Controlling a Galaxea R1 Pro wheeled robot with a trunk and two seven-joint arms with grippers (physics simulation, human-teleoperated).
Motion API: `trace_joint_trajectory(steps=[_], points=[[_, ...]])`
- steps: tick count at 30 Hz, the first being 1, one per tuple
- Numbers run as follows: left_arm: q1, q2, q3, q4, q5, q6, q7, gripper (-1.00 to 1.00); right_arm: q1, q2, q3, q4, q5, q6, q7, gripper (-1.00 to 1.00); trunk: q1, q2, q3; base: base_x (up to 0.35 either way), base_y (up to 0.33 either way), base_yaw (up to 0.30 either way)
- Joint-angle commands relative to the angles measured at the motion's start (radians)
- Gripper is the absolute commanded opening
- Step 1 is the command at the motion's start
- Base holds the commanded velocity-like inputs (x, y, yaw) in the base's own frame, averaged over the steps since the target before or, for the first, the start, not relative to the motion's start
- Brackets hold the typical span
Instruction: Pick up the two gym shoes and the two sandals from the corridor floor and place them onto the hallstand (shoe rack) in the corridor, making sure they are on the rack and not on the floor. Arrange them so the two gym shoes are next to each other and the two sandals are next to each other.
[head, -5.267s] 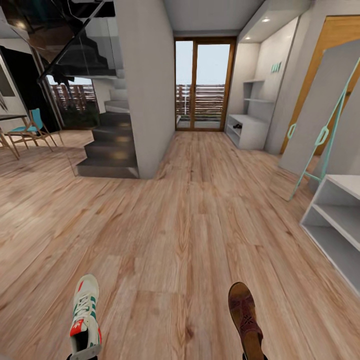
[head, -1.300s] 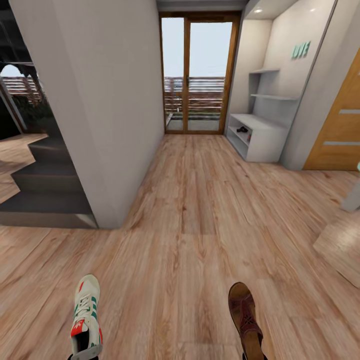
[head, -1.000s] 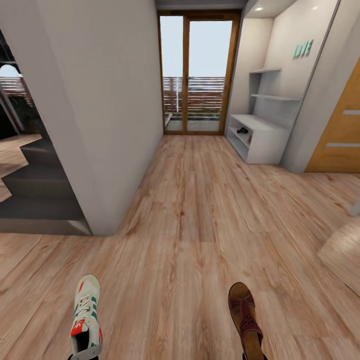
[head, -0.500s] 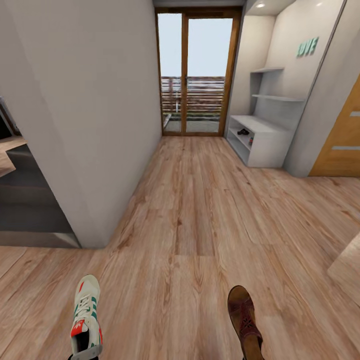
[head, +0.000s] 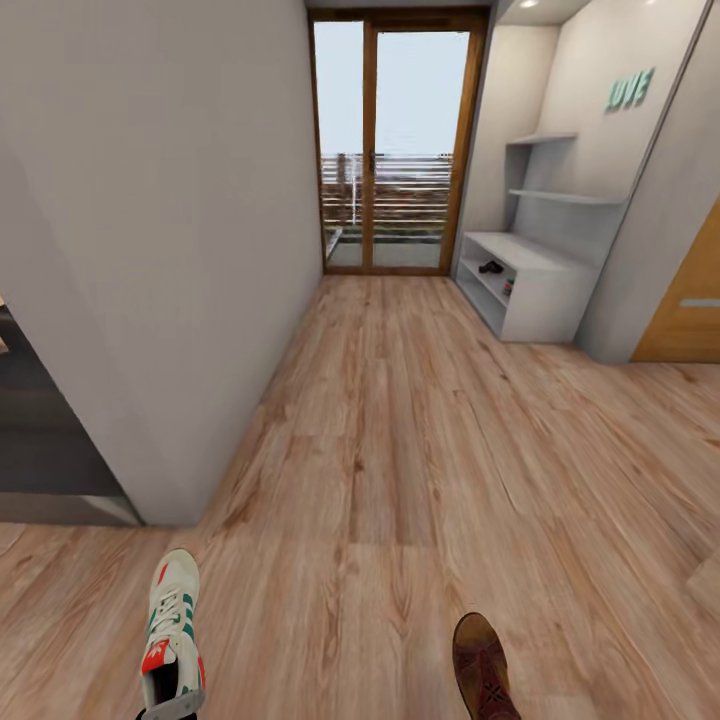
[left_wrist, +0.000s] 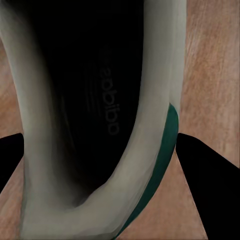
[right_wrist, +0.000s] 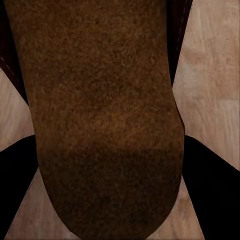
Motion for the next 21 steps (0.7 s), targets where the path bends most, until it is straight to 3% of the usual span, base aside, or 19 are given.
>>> trace_joint_trajectory(steps=[1, 5, 10, 21], points=[[-0.001, 0.0, 0.005, 0.001, -0.011, -0.004, 0.003, -1.0, -0.001, 0.001, -0.004, 0.006, 0.011, -0.01, -0.005, -1.0, 0.0, 0.0, -0.001, 0.338, 0.0, 0.0], [-0.001, 0.0, 0.005, 0.001, -0.011, -0.004, 0.003, -1.0, -0.001, 0.001, -0.005, 0.018, 0.011, -0.049, -0.005, -1.0, 0.0, 0.0, -0.001, 0.338, 0.0, 0.0], [-0.001, 0.0, 0.005, 0.001, -0.011, -0.004, 0.003, -1.0, -0.001, 0.001, -0.004, 0.028, 0.012, -0.164, -0.005, -1.0, 0.0, 0.0, -0.001, 0.338, 0.0, 0.0], [-0.001, 0.0, 0.005, 0.001, -0.011, -0.004, 0.003, -1.0, -0.001, 0.0, -0.006, 0.062, 0.012, -0.182, -0.005, -1.0, 0.0, 0.0, -0.001, 0.338, 0.0, 0.0]])
